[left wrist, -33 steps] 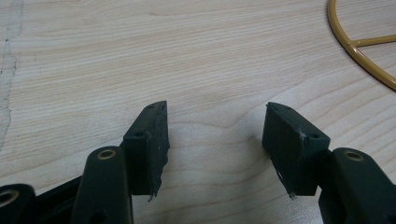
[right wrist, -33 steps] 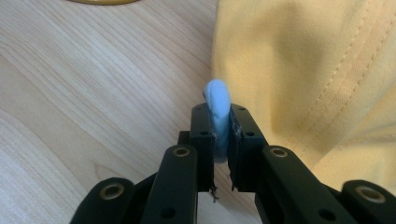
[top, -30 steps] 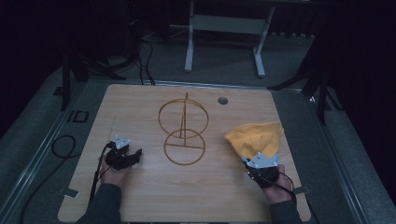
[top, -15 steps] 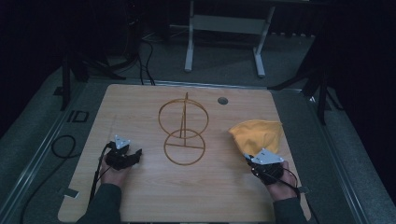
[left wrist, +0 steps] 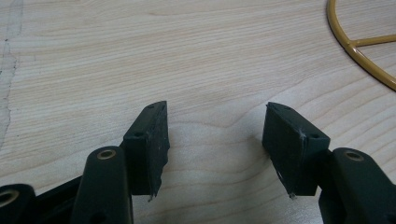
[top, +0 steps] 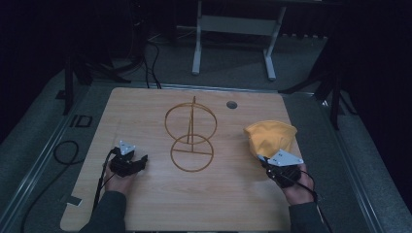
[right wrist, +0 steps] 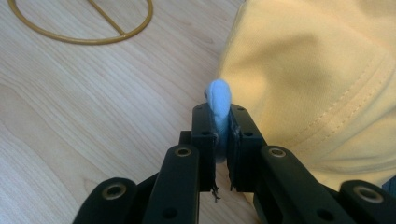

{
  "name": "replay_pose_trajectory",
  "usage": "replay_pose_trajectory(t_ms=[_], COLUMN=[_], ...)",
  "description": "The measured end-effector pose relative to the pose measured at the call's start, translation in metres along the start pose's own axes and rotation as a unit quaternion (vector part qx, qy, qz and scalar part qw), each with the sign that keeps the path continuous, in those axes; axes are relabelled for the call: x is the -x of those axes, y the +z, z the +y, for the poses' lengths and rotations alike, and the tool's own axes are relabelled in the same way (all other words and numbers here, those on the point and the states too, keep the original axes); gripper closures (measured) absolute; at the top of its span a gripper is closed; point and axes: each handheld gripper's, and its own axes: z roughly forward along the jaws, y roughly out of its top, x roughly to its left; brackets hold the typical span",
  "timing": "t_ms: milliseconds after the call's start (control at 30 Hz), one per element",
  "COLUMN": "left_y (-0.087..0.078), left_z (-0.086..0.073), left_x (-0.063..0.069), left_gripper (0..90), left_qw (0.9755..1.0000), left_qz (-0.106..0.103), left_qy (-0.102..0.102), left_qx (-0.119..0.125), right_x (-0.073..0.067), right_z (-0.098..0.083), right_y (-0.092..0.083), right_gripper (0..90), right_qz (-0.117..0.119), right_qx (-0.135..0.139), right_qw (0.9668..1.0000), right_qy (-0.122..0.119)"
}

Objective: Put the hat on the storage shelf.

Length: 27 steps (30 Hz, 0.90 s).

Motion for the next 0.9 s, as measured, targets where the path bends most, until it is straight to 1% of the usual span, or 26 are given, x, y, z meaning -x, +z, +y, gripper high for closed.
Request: replay_pose_trajectory(t_ms=[67,400,633,733,900], left_y=[0.000,0.000,0.000,0.000,0.000], left_z=[0.000,0.000,0.000,0.000,0.000], left_x=[0.000,0.000,0.000,0.000,0.000], left_gripper=[41.2,41.3,41.3,41.3,41.3], left_qw=[1.0000,1.0000,1.0000,1.0000,1.0000], left_qz=[0.000,0.000,0.000,0.000,0.000], left_qy=[0.000,0.001,0.001,0.001,0.001], left_qx=[0.000,-0.001,0.000,0.000,0.000], right_x=[0.004,0.016,0.025,0.029,0.034], right_z=[0.000,0.003,0.006,0.007,0.011], right_y=[-0.002,-0.009,-0.015,-0.018,-0.023], right_gripper=[83.3,83.4,83.4,83.5,83.5], right_qz=[0.002,0.008,0.013,0.017,0.016], right_qx=[0.005,0.008,0.016,0.019,0.023], right_qw=[1.0000,0.9999,0.9997,0.9995,0.9994], right_qy=[0.005,0.011,0.015,0.021,0.020])
